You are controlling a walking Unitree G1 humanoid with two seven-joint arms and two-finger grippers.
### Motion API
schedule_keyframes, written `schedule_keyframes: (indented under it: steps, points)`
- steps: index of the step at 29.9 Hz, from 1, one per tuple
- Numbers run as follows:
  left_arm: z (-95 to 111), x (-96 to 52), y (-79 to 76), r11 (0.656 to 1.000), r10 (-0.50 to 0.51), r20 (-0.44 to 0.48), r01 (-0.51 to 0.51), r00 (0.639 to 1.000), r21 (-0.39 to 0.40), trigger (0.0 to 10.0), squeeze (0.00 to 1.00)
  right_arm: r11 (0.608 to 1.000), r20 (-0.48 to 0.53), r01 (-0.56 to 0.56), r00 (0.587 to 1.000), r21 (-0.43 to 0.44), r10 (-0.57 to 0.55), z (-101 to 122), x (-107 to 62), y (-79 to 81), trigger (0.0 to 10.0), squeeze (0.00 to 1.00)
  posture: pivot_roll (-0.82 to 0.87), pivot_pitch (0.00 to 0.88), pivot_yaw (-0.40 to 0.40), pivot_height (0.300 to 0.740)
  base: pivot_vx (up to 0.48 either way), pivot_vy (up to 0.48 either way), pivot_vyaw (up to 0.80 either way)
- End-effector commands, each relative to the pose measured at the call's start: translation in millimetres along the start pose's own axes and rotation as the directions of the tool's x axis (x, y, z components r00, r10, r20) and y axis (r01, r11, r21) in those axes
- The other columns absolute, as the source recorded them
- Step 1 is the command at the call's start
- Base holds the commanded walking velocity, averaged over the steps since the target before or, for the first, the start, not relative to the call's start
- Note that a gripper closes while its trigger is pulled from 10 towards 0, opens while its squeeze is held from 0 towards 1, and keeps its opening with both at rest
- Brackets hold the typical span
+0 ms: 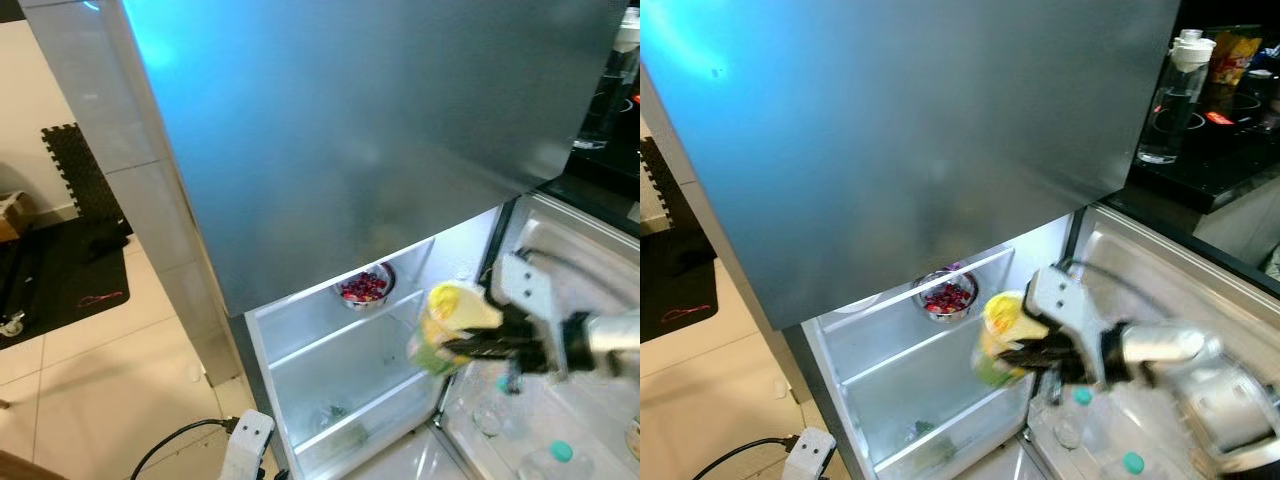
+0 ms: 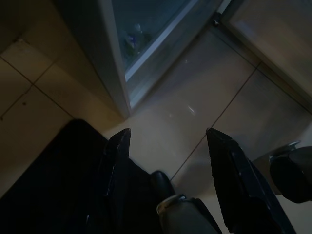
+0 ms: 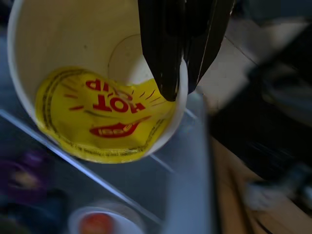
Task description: Restocking fridge
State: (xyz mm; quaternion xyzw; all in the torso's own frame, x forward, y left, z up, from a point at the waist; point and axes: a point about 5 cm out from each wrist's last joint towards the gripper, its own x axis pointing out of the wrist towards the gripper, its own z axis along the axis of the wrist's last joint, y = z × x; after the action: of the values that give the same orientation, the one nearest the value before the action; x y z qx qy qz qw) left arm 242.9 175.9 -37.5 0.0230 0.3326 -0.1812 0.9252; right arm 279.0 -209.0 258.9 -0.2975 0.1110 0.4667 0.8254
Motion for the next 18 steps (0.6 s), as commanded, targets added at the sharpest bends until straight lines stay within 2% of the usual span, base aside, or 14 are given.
schedule_keyframes:
  steps: [1,5,9,10,12,15,18]
  points:
    - [-8,-2.4,-1.2,1.000,-0.011,-0.025,0.011,1.000,0.016,10.0,0.00,0.999,-0.070,-0.014,0.998,-0.029,0.012,1,-5.3,1.3,10.0,0.00,-0.18,0.116,0.042,0.740,0.000,0.000,0.00]
    - [-9,-2.5,-2.8,1.000,-0.016,-0.026,0.016,1.000,0.011,10.0,0.00,0.998,-0.226,-0.002,0.974,-0.057,-0.011,-7,-25.9,-4.4,10.0,0.00,-0.18,0.116,0.038,0.740,0.000,0.000,0.00]
    - [-10,-2.5,-3.7,1.000,-0.019,-0.026,0.019,0.999,0.009,10.0,0.00,0.999,-0.295,-0.003,0.955,-0.032,-0.007,-14,-34.8,-3.3,10.0,0.00,-0.19,0.117,0.038,0.740,0.000,0.000,0.00]
    - [-10,-2.5,-4.3,1.000,-0.021,-0.027,0.021,0.999,0.007,10.0,0.00,1.000,-0.344,0.012,0.939,-0.011,-0.015,-21,-41.2,-3.7,10.0,0.00,-0.19,0.118,0.039,0.740,0.000,0.000,0.00]
    - [-10,-2.5,-4.4,1.000,-0.021,-0.028,0.021,0.999,0.007,10.0,0.00,1.000,-0.360,0.018,0.933,-0.010,-0.021,-23,-42.9,-4.4,10.0,0.00,-0.19,0.118,0.039,0.740,0.000,0.000,0.00]
    - [-11,-2.6,-4.5,1.000,-0.022,-0.033,0.022,0.999,0.008,10.0,0.00,0.993,-0.447,0.110,0.887,-0.033,-0.113,-36,-54.5,-15.1,10.0,0.00,-0.19,0.120,0.041,0.740,0.000,0.000,0.00]
    - [-11,-2.5,-4.5,1.000,-0.022,-0.035,0.022,0.999,0.009,10.0,0.00,0.988,-0.482,0.143,0.863,-0.050,-0.149,-42,-57.8,-19.0,10.0,0.00,-0.19,0.124,0.047,0.740,0.000,0.000,0.00]
